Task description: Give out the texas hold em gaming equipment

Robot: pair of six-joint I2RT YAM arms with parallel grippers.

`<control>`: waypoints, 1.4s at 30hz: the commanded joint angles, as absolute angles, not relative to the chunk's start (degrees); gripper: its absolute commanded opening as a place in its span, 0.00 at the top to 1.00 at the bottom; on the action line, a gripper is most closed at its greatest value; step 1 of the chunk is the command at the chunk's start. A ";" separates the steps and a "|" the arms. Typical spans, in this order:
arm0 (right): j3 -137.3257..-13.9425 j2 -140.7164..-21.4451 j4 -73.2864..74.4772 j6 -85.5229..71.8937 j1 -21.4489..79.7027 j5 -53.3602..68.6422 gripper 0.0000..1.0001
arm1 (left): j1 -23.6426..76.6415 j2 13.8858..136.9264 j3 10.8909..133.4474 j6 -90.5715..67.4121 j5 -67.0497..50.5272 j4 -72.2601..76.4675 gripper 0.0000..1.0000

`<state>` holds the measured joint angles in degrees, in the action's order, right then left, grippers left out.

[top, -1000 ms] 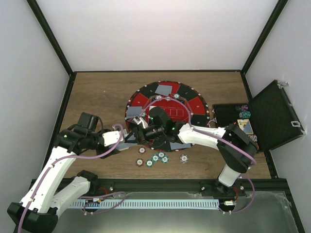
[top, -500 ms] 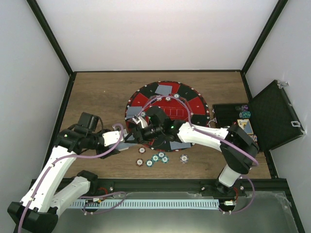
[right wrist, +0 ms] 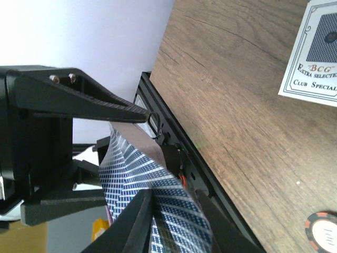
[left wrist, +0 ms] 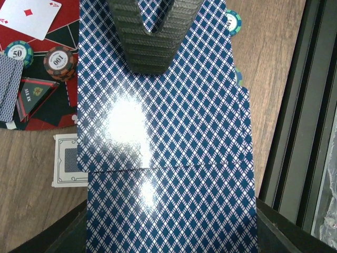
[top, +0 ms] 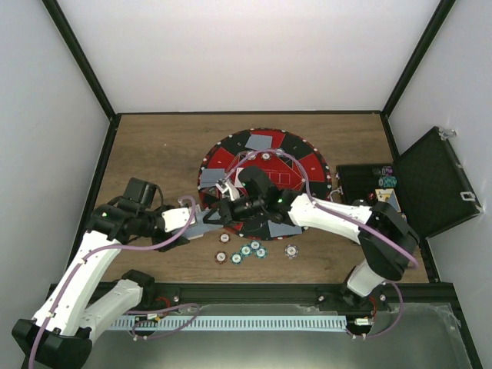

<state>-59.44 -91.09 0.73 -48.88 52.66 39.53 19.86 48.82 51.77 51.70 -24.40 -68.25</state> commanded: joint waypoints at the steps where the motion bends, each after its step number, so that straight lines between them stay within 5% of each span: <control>1: -58.52 -89.48 3.45 -48.91 52.05 37.55 0.83 | 19.70 47.90 53.71 52.82 -27.36 -66.62 0.90; 7: -58.63 -87.05 5.66 -47.99 51.05 37.39 0.99 | 19.73 47.73 53.07 53.08 -26.78 -66.41 0.91; 14: -62.12 -82.64 17.27 -39.50 42.37 34.89 0.99 | 19.77 47.64 52.22 53.28 -25.94 -66.28 0.91; 23: -84.64 -101.03 40.97 -18.98 40.87 -21.80 0.99 | 19.78 47.81 52.16 53.08 -25.43 -66.40 0.91; 29: -85.05 -115.42 27.66 -0.82 46.08 -59.83 0.99 | 19.77 47.76 51.89 52.73 -24.97 -66.86 0.91; 35: -78.25 -119.15 7.11 16.79 49.88 -58.18 0.99 | 19.73 47.64 52.54 52.71 -24.18 -67.33 0.91; 42: -76.26 -121.62 8.53 15.10 51.63 -54.31 0.88 | 19.75 47.40 53.20 52.65 -24.08 -67.68 0.91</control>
